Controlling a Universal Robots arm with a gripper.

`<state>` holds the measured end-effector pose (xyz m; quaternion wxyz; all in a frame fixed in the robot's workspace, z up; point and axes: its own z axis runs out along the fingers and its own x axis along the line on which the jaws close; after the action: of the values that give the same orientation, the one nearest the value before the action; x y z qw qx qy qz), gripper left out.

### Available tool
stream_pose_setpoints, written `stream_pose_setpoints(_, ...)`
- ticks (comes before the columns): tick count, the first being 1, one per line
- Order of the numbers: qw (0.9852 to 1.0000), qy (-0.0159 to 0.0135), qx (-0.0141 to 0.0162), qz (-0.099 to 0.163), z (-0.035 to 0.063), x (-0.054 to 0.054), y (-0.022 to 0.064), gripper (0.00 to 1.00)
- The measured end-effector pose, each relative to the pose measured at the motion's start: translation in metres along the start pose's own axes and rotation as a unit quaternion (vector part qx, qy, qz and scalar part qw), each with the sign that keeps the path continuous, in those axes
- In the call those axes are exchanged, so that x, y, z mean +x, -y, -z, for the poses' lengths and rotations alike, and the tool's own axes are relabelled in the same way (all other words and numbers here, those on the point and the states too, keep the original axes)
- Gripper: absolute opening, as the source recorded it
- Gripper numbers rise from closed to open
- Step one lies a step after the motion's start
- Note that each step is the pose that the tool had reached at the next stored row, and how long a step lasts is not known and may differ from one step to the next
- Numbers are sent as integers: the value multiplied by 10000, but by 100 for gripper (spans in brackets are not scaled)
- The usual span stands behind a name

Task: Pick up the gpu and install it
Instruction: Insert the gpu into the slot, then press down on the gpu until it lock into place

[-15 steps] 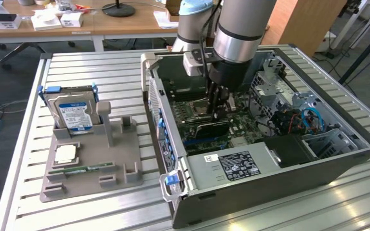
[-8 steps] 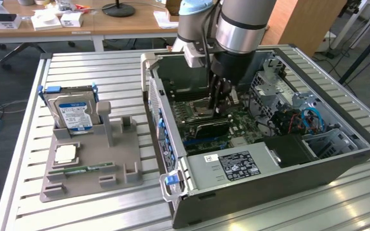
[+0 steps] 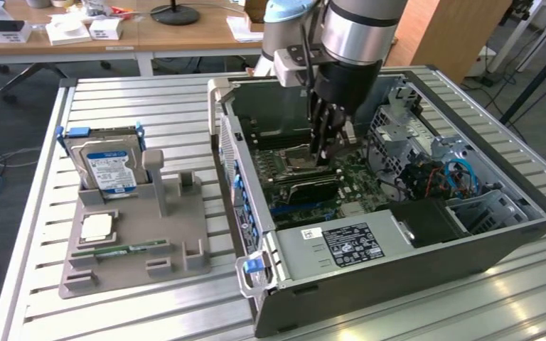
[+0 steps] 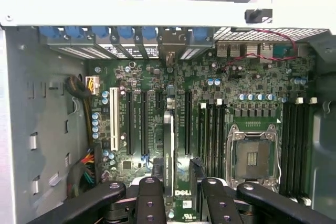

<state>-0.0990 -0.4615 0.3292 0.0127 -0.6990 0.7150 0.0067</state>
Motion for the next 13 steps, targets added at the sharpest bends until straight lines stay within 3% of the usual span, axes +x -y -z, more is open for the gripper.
stream_pose_setpoints(13, 10000, -4, 0, 0, 10, 0, 0, 34)
